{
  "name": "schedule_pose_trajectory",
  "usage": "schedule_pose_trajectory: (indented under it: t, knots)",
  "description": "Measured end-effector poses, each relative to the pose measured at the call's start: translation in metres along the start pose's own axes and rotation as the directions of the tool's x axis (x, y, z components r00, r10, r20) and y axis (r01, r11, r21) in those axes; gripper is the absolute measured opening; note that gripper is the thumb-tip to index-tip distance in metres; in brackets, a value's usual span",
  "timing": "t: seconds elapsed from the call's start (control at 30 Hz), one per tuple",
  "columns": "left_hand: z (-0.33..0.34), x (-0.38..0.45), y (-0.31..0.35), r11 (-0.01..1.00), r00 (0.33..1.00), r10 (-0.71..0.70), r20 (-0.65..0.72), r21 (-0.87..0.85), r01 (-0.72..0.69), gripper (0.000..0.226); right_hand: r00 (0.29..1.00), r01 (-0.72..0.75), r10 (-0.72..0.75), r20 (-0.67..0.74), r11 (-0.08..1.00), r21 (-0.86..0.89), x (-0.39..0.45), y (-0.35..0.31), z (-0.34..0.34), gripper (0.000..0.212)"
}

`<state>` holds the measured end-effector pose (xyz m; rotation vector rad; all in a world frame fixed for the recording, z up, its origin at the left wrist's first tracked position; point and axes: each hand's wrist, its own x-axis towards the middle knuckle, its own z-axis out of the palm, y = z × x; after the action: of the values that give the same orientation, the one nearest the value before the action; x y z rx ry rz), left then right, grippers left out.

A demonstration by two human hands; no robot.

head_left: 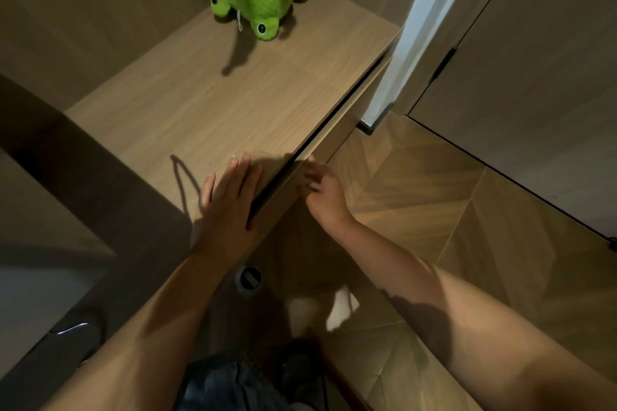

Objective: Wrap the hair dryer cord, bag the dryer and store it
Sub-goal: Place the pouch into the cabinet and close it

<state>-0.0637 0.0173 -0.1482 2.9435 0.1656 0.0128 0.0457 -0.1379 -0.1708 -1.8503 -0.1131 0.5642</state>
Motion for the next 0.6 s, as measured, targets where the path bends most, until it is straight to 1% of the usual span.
schedule_pose_trajectory:
  t: [0.03,0.07,0.1,0.13,0.17,0.2,0.27,0.37,0.47,0.53,0.6]
  knots:
    - [0.0,0.0,0.0,1.0,1.0,-0.005,-0.005,-0.013,0.005,0.09,0.989,0.114,-0.124,-0.076,0.985,-0.128,0.0,-0.001,-0.001,0.072]
    - [0.0,0.0,0.0,1.0,1.0,-0.012,-0.013,-0.023,0.012,0.09,0.957,0.233,-0.27,-0.107,0.934,-0.27,0.0,-0.003,-0.002,0.084]
    - [0.0,0.0,-0.001,0.999,1.0,-0.019,-0.014,-0.029,0.018,0.089,0.916,0.328,-0.392,-0.088,0.855,-0.401,0.002,-0.007,-0.004,0.088]
    - [0.0,0.0,-0.001,0.999,1.0,-0.023,-0.021,-0.031,0.022,0.088,0.88,0.397,-0.473,-0.031,0.771,-0.498,0.005,-0.012,-0.004,0.087]
    - [0.0,0.0,-0.001,0.999,0.999,-0.026,-0.023,-0.029,0.026,0.086,0.864,0.435,-0.501,0.04,0.705,-0.56,0.008,-0.016,-0.003,0.084]
    - [0.0,0.0,-0.002,0.999,0.999,-0.028,-0.023,-0.023,0.027,0.085,0.865,0.445,-0.493,0.094,0.668,-0.596,0.013,-0.017,-0.001,0.082]
    - [0.0,0.0,-0.001,0.999,0.999,-0.032,-0.013,0.003,0.032,0.084,0.877,0.435,-0.461,0.136,0.639,-0.635,0.018,-0.017,0.002,0.079]
    - [-0.002,0.0,0.001,0.999,0.999,-0.046,-0.018,0.015,0.046,0.082,0.873,0.431,-0.471,0.126,0.627,-0.649,0.019,-0.014,0.001,0.077]
    - [-0.005,0.0,0.003,0.999,0.998,-0.047,-0.044,-0.008,0.046,0.077,0.874,0.425,-0.471,0.122,0.619,-0.661,0.016,-0.014,0.002,0.079]
    - [-0.007,0.002,0.003,0.998,0.998,-0.047,-0.033,-0.037,0.046,0.075,0.893,0.398,-0.428,0.138,0.611,-0.684,0.015,-0.019,0.002,0.08]
    - [-0.013,0.004,0.007,0.997,0.998,-0.061,0.003,-0.051,0.061,0.074,0.913,0.381,-0.357,0.198,0.569,-0.729,0.015,-0.028,-0.003,0.079]
